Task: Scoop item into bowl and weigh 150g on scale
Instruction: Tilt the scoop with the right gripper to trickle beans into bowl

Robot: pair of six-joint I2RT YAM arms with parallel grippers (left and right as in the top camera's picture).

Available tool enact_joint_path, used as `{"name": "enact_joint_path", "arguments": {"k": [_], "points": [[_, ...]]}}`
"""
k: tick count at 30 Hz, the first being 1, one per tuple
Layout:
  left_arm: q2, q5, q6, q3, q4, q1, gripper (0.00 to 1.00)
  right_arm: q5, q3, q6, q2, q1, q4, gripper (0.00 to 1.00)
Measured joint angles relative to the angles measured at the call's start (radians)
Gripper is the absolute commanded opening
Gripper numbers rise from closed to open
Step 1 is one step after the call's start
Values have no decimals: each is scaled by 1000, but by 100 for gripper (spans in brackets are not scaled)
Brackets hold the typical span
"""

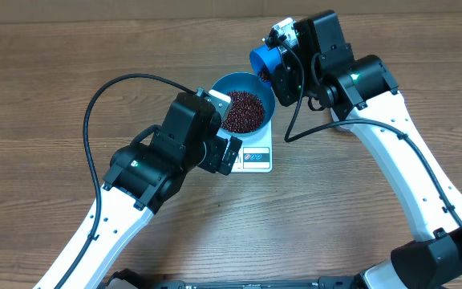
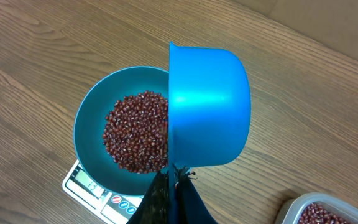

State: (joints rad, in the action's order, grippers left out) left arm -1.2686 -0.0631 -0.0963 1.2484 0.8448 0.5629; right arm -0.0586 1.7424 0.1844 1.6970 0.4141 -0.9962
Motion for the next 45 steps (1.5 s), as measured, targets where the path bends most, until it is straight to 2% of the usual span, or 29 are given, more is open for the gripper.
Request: {"name": "enact_joint_path", "arguments": {"k": [45], "points": [[0, 0, 0, 0, 0, 0, 100, 11, 0, 0, 0, 52, -10, 4]]}}
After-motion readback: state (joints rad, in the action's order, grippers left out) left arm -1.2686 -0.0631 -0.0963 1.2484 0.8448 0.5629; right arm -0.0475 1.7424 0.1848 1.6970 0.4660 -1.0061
